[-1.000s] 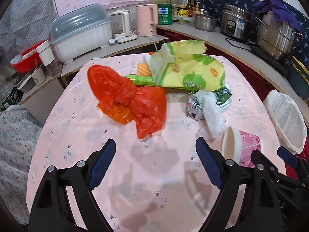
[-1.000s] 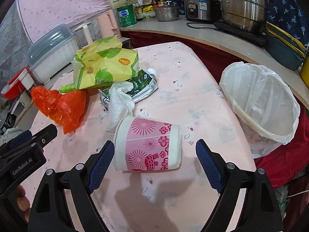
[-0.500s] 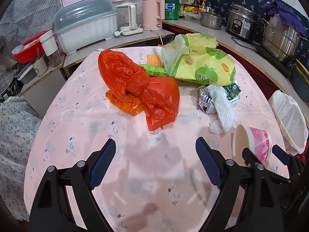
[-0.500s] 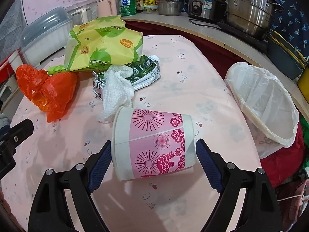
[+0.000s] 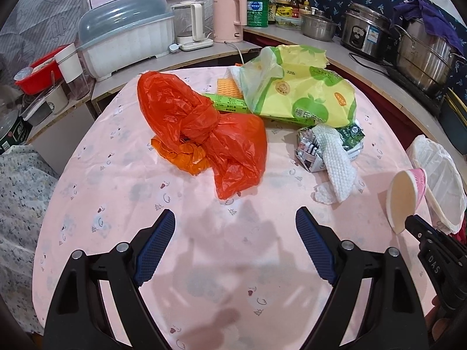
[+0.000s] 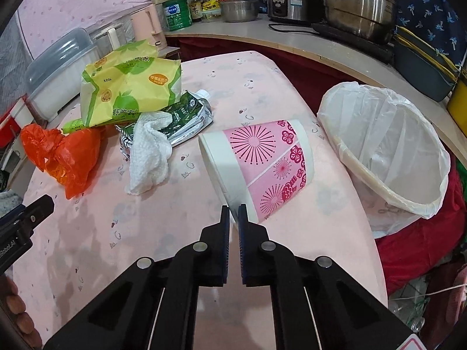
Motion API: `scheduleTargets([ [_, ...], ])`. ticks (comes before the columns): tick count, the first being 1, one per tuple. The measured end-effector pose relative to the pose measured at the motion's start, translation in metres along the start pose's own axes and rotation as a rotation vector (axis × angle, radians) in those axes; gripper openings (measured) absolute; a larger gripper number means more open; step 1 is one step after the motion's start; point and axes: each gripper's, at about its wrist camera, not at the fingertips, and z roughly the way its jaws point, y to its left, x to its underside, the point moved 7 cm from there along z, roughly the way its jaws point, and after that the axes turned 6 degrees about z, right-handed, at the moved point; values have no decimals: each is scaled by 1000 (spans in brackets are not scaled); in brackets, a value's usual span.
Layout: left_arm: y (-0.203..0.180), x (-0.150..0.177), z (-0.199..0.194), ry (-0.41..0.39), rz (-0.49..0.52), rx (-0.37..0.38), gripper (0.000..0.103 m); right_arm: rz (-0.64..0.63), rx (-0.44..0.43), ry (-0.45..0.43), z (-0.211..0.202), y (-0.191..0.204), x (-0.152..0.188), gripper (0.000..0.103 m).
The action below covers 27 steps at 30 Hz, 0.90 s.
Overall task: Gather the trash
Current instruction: 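Grasp the red plastic bag with the left gripper while the right holds the pink cup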
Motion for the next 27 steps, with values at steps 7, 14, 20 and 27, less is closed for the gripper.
scheduleTargets([
  [7, 32, -25, 1, -43, -64, -30, 87, -1, -18, -30, -5, 0, -12, 3],
  [14, 66, -70, 18, -82, -127, -53, 92, 2, -51, -36, -9, 2, -19, 3],
  [20, 76, -87, 43, -55, -148, -50, 92, 6, -70, -44, -15, 3, -23, 3],
  [27, 60, -87, 47, -29, -130, 9, 50, 8, -97, -53, -21, 7, -28, 3],
])
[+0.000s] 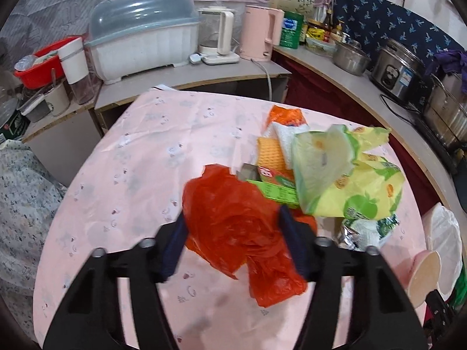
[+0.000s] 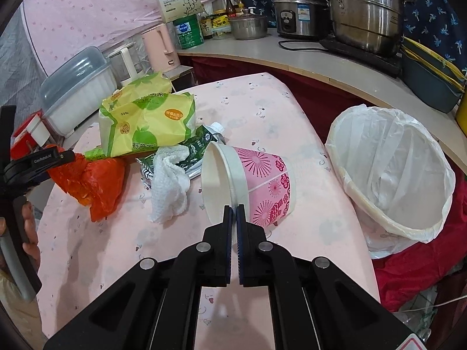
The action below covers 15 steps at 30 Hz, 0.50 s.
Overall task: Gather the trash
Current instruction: 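Grasp the red plastic bag with the left gripper while the right holds the pink cup, then carry the red bag and pink cup over the trash bin with both grippers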
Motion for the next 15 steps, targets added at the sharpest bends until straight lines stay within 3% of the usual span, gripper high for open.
scheduleTargets([
  [2, -5, 2, -6, -12, 9, -4, 39, 0, -6, 0, -1, 1, 0, 3],
  [5, -13, 3, -16, -28, 29, -8, 30, 2, -15, -4, -4, 1, -1, 3],
  [15, -55, 5, -66, -94, 68, 41, 20, 20, -55, -69, -35, 0, -15, 3],
])
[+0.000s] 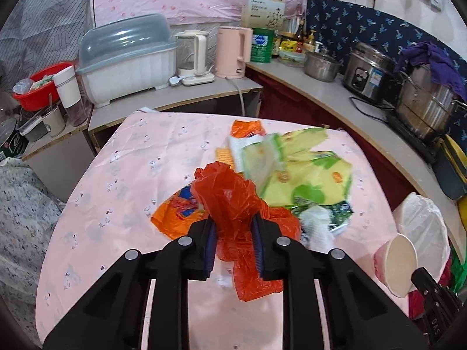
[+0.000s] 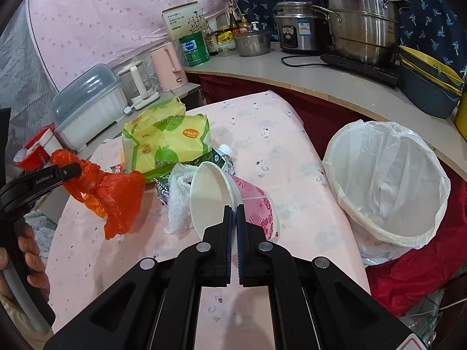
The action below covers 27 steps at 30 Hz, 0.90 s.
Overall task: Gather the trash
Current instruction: 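Carry the red bag and pink cup over the trash bin with both grippers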
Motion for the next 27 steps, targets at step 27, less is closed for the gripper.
scheduleTargets([
  [27, -208, -9, -36, -45, 265, 235, 20, 173, 67, -183, -62, -105, -48, 3],
])
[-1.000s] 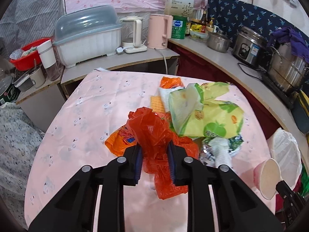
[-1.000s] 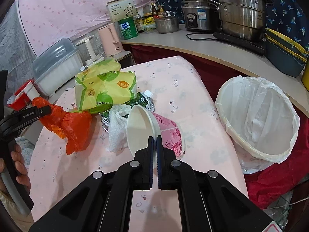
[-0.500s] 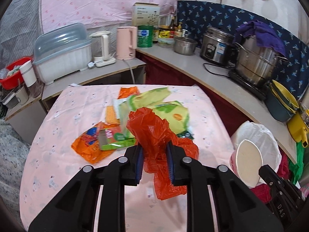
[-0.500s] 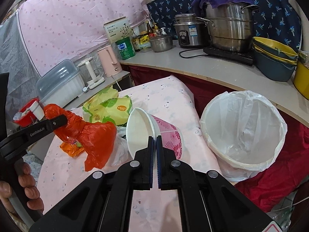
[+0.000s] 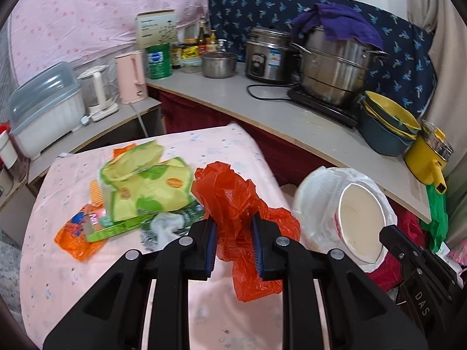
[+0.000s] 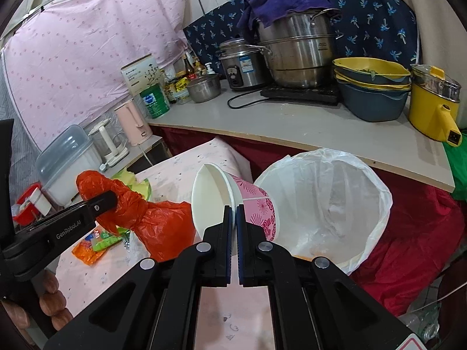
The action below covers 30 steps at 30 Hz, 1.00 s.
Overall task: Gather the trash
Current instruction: 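Carry the red bag and pink cup over the trash bin with both grippers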
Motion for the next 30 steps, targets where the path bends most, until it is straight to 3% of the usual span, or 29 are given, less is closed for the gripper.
scheduleTargets([
  [14, -106, -30, 41, 15, 123, 152, 20, 136, 118, -58, -3, -91, -29, 3],
  [22, -138, -38, 70, 39, 138, 192, 21, 189, 147, -49, 9, -123, -32, 3],
  [30, -143, -39, 88, 40, 127, 185, 40, 200, 155, -39, 19, -131, -33, 3],
])
